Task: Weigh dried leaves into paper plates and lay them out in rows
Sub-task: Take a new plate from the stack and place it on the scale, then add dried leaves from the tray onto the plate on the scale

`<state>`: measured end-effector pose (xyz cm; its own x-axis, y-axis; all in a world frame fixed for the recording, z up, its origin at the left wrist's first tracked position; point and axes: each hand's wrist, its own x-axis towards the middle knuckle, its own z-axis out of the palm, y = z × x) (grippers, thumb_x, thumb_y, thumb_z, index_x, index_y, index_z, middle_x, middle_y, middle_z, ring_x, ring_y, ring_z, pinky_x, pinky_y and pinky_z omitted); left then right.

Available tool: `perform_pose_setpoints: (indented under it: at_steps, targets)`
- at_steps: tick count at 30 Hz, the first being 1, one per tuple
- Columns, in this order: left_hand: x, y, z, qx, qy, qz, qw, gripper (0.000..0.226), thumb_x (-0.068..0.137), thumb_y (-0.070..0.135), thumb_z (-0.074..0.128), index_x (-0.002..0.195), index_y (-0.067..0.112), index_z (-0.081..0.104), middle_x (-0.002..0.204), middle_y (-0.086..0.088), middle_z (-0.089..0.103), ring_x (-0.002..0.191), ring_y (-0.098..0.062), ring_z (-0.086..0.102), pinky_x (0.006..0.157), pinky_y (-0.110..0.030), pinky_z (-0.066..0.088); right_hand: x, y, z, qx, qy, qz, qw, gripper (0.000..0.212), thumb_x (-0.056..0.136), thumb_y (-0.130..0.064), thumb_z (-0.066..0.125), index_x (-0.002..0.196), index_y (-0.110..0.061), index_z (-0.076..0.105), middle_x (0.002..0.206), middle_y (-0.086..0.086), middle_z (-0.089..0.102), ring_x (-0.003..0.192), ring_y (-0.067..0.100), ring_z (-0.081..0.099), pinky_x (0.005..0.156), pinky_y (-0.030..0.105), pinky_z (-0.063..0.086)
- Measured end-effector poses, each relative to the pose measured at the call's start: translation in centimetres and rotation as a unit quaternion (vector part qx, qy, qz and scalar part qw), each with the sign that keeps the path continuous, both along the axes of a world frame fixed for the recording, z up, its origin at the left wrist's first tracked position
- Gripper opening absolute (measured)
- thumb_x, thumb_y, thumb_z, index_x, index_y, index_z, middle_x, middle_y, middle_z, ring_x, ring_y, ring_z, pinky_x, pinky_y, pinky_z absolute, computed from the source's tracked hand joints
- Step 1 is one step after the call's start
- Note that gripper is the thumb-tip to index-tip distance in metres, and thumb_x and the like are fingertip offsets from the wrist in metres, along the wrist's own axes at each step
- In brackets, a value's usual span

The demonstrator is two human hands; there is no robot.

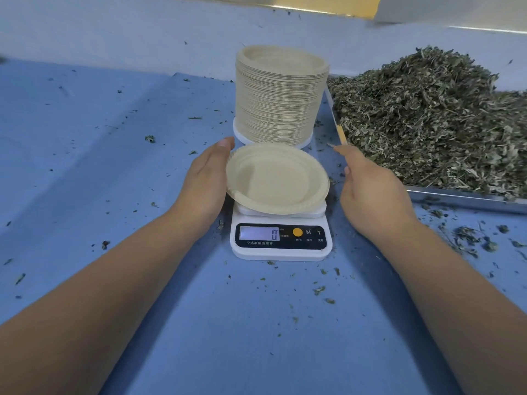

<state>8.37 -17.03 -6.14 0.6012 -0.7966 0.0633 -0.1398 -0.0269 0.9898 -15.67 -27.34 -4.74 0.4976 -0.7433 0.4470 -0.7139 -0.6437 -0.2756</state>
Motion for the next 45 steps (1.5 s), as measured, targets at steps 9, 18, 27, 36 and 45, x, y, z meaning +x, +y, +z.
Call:
perform_pose_setpoints:
  at_steps: [9,18,27,36,45]
  targets:
    - [-0.1,0.3,0.4,-0.026,0.045,-0.006,0.999,0.049,0.088,0.055,0.043,0.129,0.040,0.063,0.139,0.022,0.059,0.130,0.004,0.051,0.120,-0.037,0.034,-0.8,-2.3,0.9,0.022,-0.016,-0.057,0.998,0.033,0.109,-0.027,0.034,0.136,-0.017,0.049,0.081,0.002,0.057,0.070,0.030,0.051,0.061,0.037,0.039]
    - [-0.2,0.4,0.6,-0.036,0.067,-0.005,0.997,0.041,0.084,0.056,0.042,0.117,0.043,0.064,0.132,0.019,0.063,0.124,0.004,0.056,0.117,-0.037,0.039,4.0,-10.8,3.2,0.138,0.084,-0.067,0.985,0.056,0.109,-0.045,0.022,0.140,-0.006,0.048,0.142,0.023,0.049,0.125,0.037,0.044,0.103,0.044,0.036]
    - [-0.3,0.2,0.5,-0.040,0.067,-0.001,0.997,0.035,0.087,0.053,0.043,0.109,0.041,0.067,0.123,0.019,0.066,0.118,0.002,0.059,0.112,-0.034,0.042,4.6,-12.3,3.7,0.201,0.224,-0.134,0.944,0.105,0.091,-0.081,0.001,0.120,-0.004,0.066,0.115,0.021,0.066,0.088,0.032,0.059,0.080,0.039,0.040]
    - [0.0,-0.2,0.1,-0.052,0.063,-0.002,0.997,0.022,0.090,0.044,0.046,0.086,0.026,0.058,0.100,0.014,0.061,0.094,-0.006,0.057,0.096,-0.033,0.042,1.2,-9.1,3.1,0.095,0.257,-0.081,0.958,0.087,0.094,-0.077,0.004,0.072,-0.011,0.057,0.069,0.010,0.060,0.066,0.027,0.058,0.061,0.037,0.040]
    - [0.4,0.2,0.4,-0.035,0.066,-0.005,0.997,0.030,0.082,0.054,0.045,0.098,0.045,0.068,0.125,0.018,0.066,0.119,0.001,0.058,0.114,-0.041,0.042,-1.5,-5.9,2.7,0.030,0.162,-0.065,0.984,0.047,0.104,-0.055,0.034,0.080,-0.020,0.055,0.069,0.005,0.059,0.064,0.025,0.057,0.055,0.032,0.039]
